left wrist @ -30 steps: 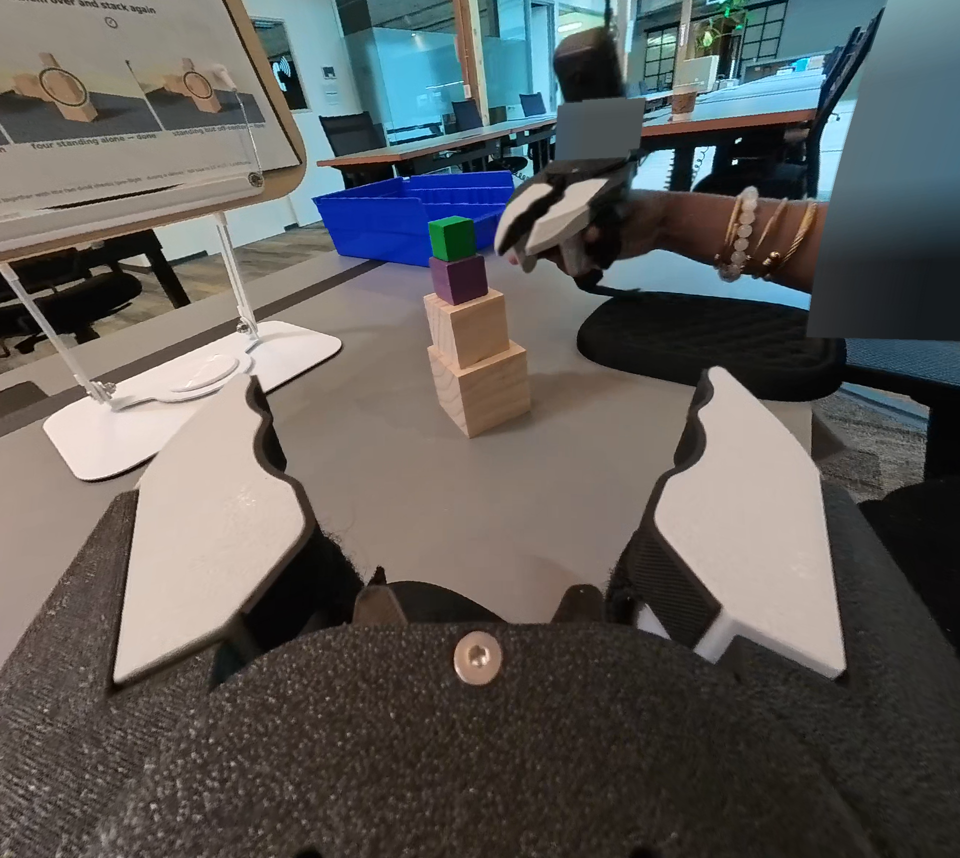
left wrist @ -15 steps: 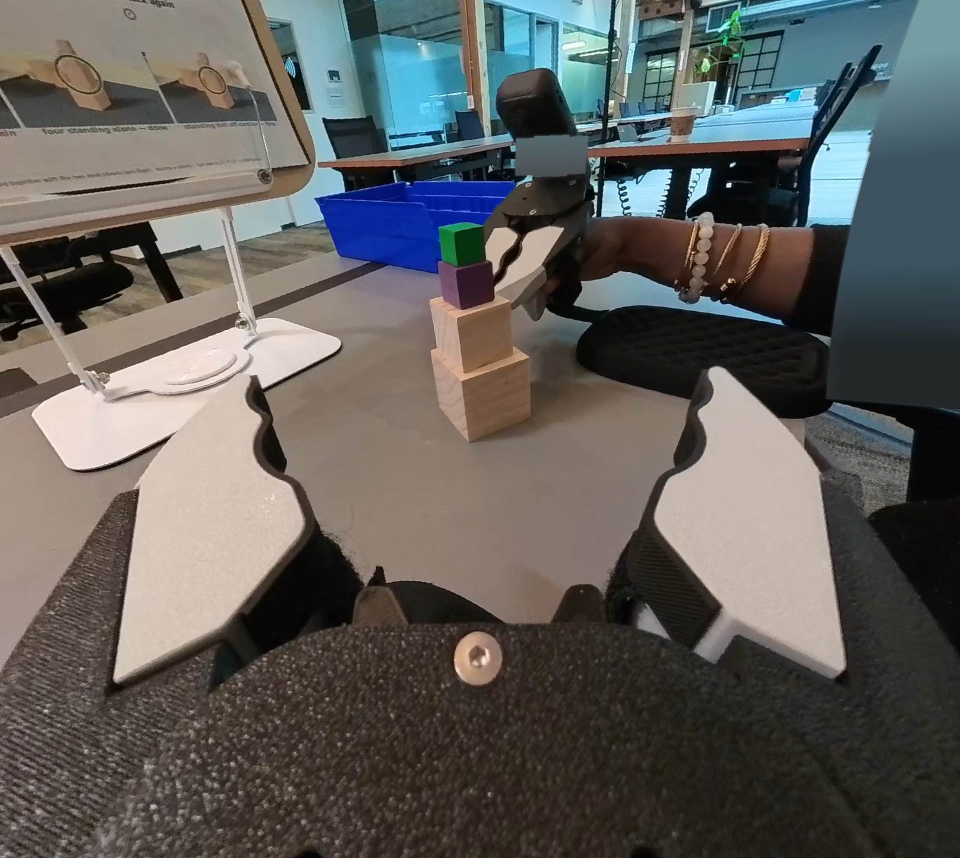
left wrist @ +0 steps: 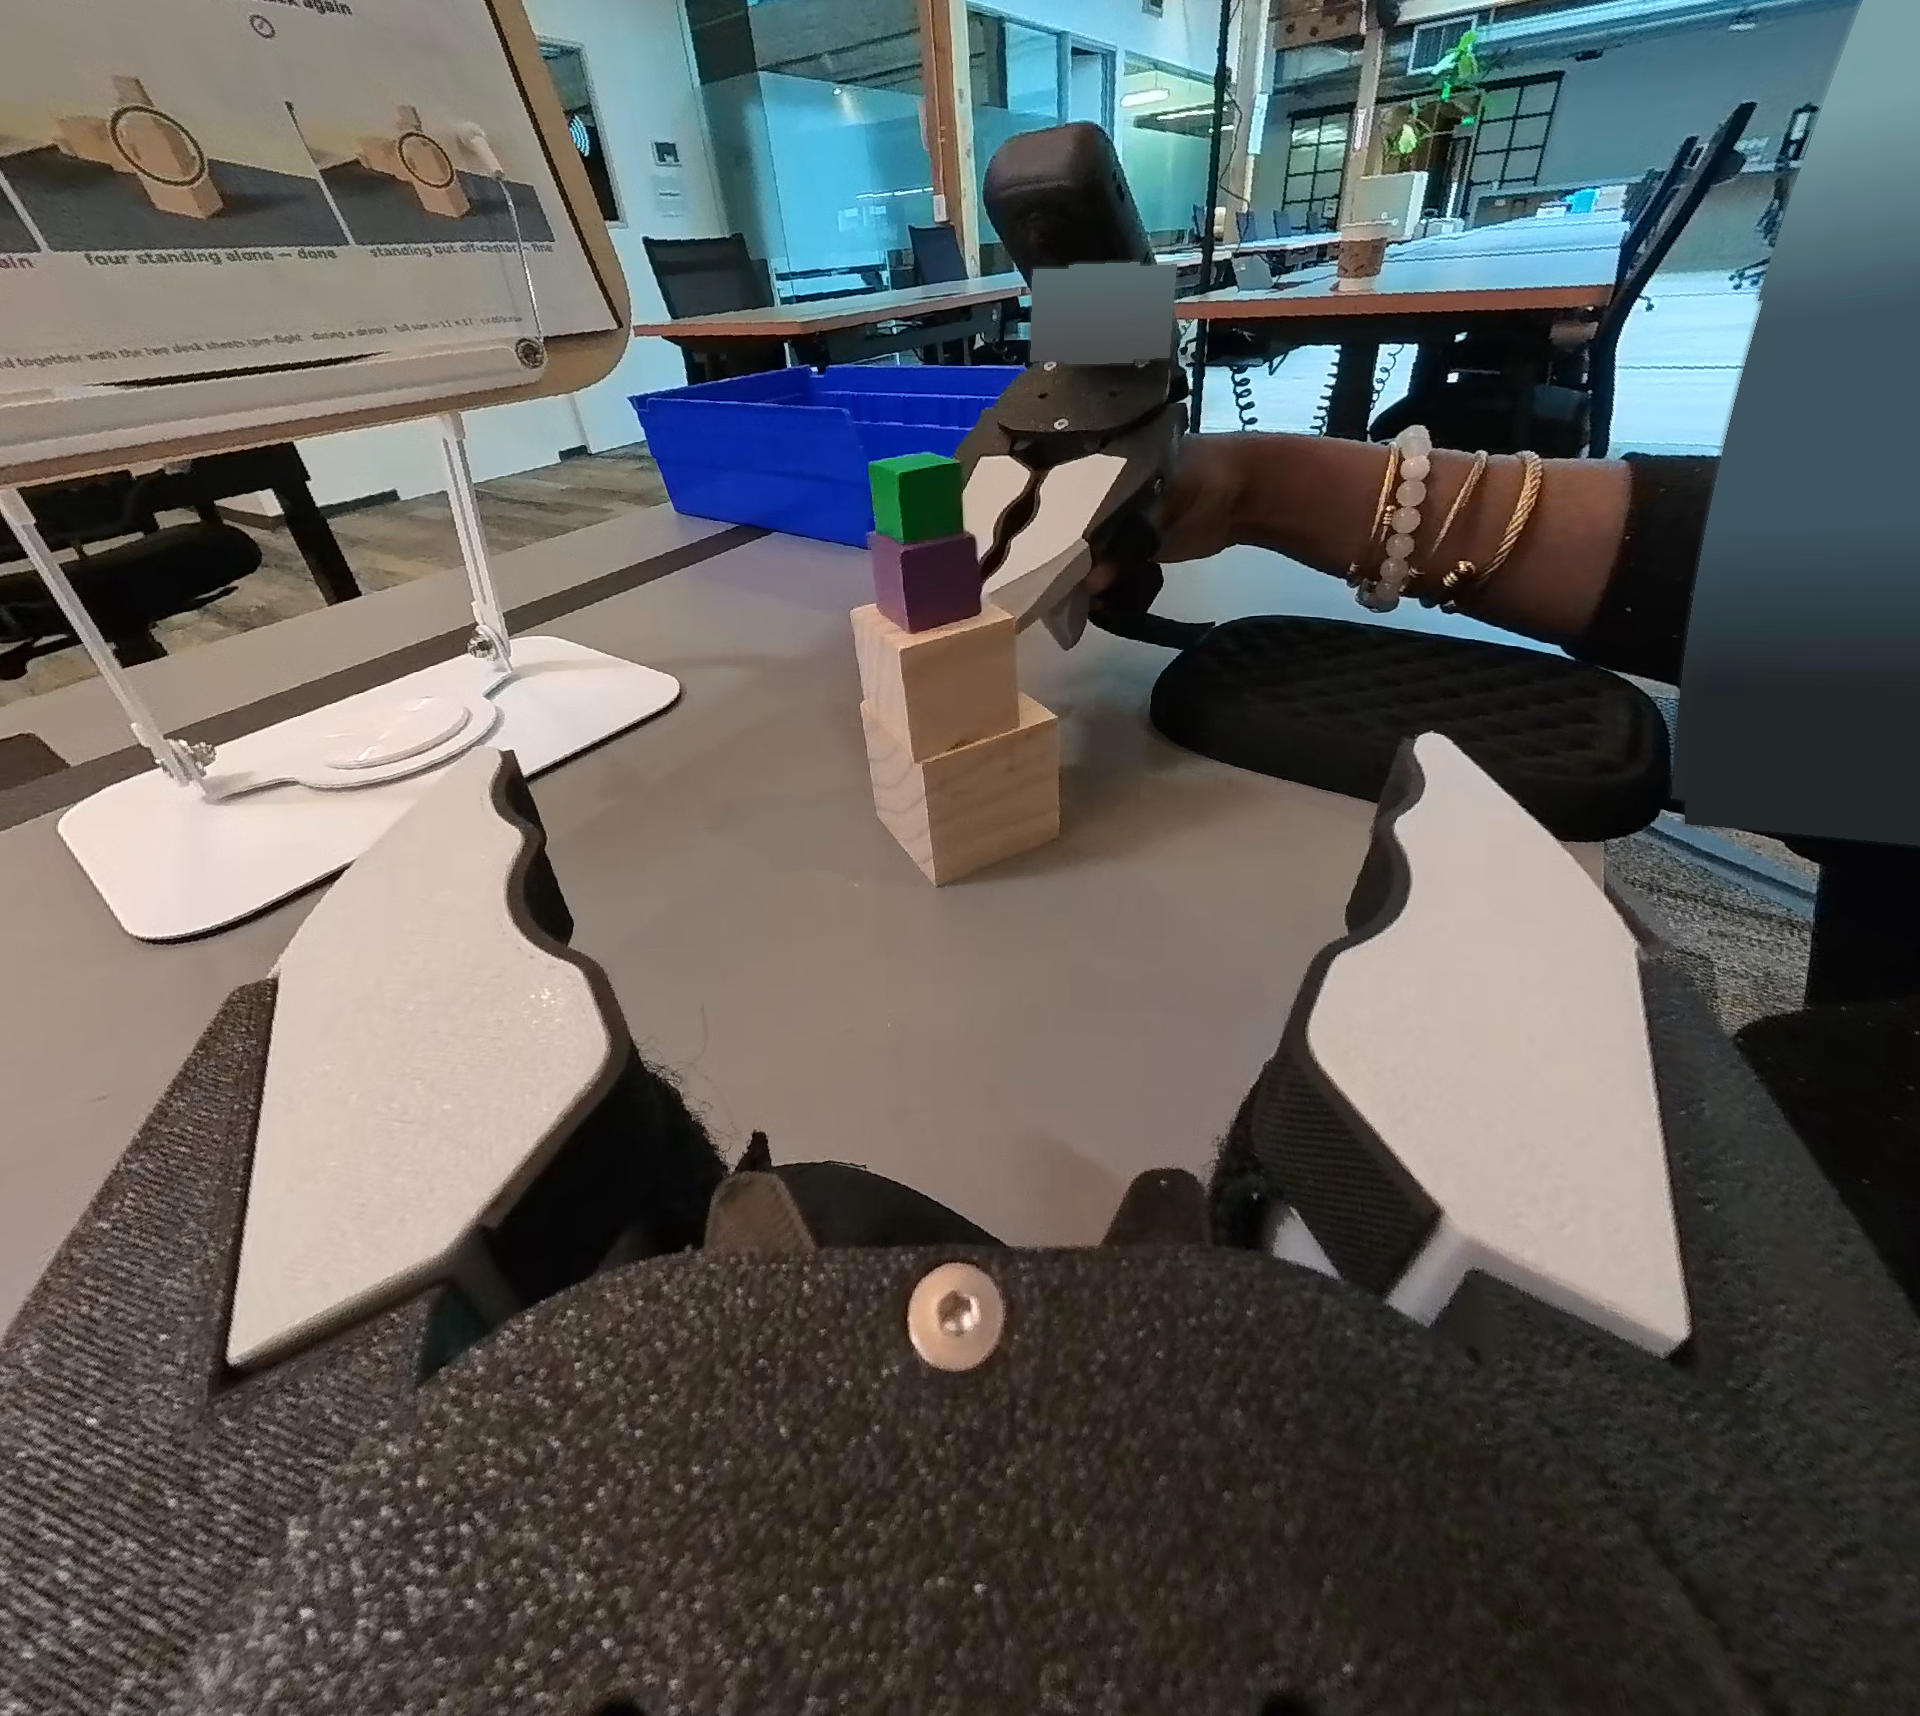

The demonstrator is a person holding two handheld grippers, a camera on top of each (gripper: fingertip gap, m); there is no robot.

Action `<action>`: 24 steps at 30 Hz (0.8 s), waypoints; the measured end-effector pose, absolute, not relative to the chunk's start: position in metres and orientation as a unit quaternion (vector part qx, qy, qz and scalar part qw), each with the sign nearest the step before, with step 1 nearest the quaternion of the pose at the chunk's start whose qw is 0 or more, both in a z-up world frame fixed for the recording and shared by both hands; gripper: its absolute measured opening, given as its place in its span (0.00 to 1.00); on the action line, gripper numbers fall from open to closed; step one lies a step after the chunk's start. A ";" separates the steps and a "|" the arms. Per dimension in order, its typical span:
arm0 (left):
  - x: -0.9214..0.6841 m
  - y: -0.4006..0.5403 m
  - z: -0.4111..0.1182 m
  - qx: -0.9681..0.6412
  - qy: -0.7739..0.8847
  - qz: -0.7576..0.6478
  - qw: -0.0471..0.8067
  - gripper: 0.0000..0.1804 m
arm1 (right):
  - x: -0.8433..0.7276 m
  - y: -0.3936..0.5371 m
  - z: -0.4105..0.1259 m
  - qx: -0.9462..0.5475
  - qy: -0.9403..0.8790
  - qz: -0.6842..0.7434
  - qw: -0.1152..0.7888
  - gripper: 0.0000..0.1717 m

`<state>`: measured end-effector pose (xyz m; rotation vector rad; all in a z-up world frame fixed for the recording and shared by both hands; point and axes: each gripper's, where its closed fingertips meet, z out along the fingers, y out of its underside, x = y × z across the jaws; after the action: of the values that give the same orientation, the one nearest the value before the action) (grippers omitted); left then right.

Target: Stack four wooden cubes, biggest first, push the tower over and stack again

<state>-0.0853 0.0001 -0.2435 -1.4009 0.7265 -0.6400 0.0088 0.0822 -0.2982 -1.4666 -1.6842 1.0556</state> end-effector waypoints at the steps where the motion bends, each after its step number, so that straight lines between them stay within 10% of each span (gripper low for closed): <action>1: -0.085 0.000 -0.244 -0.619 0.321 -0.283 0.659 0.81 | 0.008 0.082 -0.298 -0.560 -0.644 0.404 0.329 0.00; 24: -0.087 0.000 -0.242 -0.617 0.317 -0.288 0.660 0.80 | -0.012 0.067 -0.273 -0.524 -0.641 0.436 0.353 0.03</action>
<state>-0.0867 0.0004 -0.2425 -1.3963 0.7174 -0.6528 -0.0121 0.0667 -0.2725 -1.3554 -1.6586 1.1285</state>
